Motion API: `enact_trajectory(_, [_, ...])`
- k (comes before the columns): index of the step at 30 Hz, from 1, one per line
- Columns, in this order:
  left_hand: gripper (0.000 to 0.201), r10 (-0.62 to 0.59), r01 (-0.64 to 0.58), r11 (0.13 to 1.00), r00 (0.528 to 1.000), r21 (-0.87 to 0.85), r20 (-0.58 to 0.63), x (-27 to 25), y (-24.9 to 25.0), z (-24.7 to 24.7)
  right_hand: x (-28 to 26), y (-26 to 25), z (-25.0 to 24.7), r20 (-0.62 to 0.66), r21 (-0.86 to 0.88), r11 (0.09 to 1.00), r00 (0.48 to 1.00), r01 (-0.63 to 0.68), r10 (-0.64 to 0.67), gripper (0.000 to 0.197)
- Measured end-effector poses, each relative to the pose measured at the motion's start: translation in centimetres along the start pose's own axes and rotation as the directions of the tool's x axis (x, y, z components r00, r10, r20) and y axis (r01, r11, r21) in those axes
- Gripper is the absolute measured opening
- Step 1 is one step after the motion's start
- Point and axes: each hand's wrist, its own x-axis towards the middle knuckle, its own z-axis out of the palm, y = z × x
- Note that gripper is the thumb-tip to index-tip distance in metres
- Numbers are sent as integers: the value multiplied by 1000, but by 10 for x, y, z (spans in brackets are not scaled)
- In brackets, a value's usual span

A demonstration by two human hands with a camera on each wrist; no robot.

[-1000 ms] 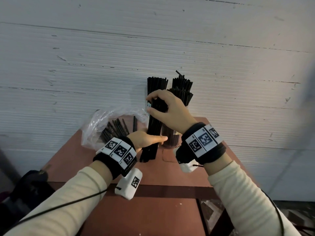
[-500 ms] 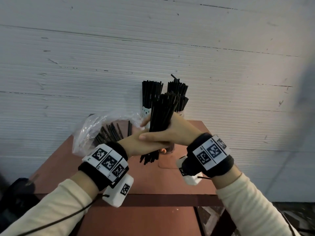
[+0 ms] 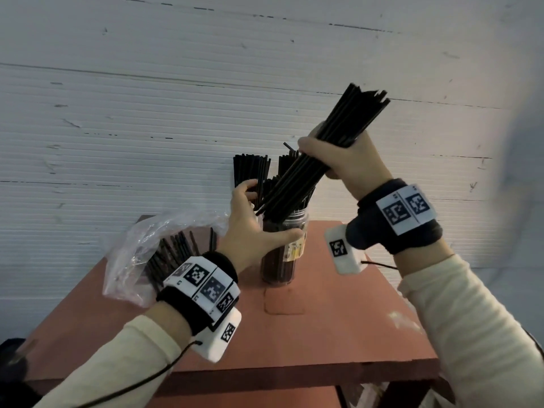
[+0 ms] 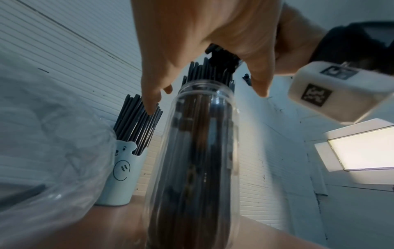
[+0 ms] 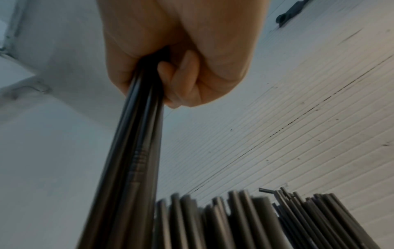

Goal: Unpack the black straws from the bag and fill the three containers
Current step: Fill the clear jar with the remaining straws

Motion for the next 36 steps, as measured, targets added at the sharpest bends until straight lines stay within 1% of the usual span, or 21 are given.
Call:
enact_trajectory(3, [122, -54, 60, 997, 993, -55, 103, 19, -3, 6, 17, 3, -11, -68, 44, 998, 997, -38, 41, 14])
enact_trajectory(5, [126, -68, 76, 996, 984, -44, 165, 28, -5, 6, 24, 7, -15, -95, 74, 995, 993, -64, 71, 13])
enact_trajectory(8, [114, -81, 88, 996, 966, -15, 246, 39, -12, 2, 27, 19, -20, -127, 95, 991, 987, -89, 101, 12])
enact_trajectory(9, [110, -95, 96, 995, 961, 9, 261, 40, -14, 0, 26, 23, -21, -133, 75, 993, 986, -87, 96, 12])
enact_trajectory(12, [107, -140, 128, 990, 955, 61, 261, 45, -18, -3, 25, 28, -23, -141, -25, 998, 988, -58, 54, 14])
enact_trajectory(15, [102, -152, 137, 988, 954, 74, 260, 46, -19, -4, 31, 28, -24, -89, -91, 996, 996, -19, 11, 17])
enact_trajectory(19, [98, -153, 149, 988, 961, 37, 229, 46, -24, -3, 38, 29, -21, -22, -149, 989, 1000, -6, 3, 11])
enact_trajectory(22, [100, -151, 148, 989, 964, 33, 219, 45, -25, -2, 41, 32, -15, 83, -217, 976, 996, -2, 20, 18])
enact_trajectory(24, [97, -145, 140, 989, 964, 39, 223, 45, -24, -3, 42, 36, -9, 141, -257, 967, 989, -1, 38, 21])
enact_trajectory(28, [92, -133, 128, 991, 961, 35, 242, 44, -23, -4, 40, 47, 0, 167, -279, 960, 985, -2, 50, 22])
enact_trajectory(31, [97, -127, 126, 992, 960, 18, 248, 43, -24, -4, 34, 52, 11, 246, -314, 949, 967, 12, 69, 20])
enact_trajectory(33, [101, -128, 128, 992, 959, 16, 252, 43, -25, -4, 30, 57, 16, 283, -321, 947, 955, 1, 95, 25])
enact_trajectory(36, [103, -119, 122, 993, 963, 4, 243, 42, -26, -3, 22, 64, 18, 252, -299, 954, 961, -38, 117, 36])
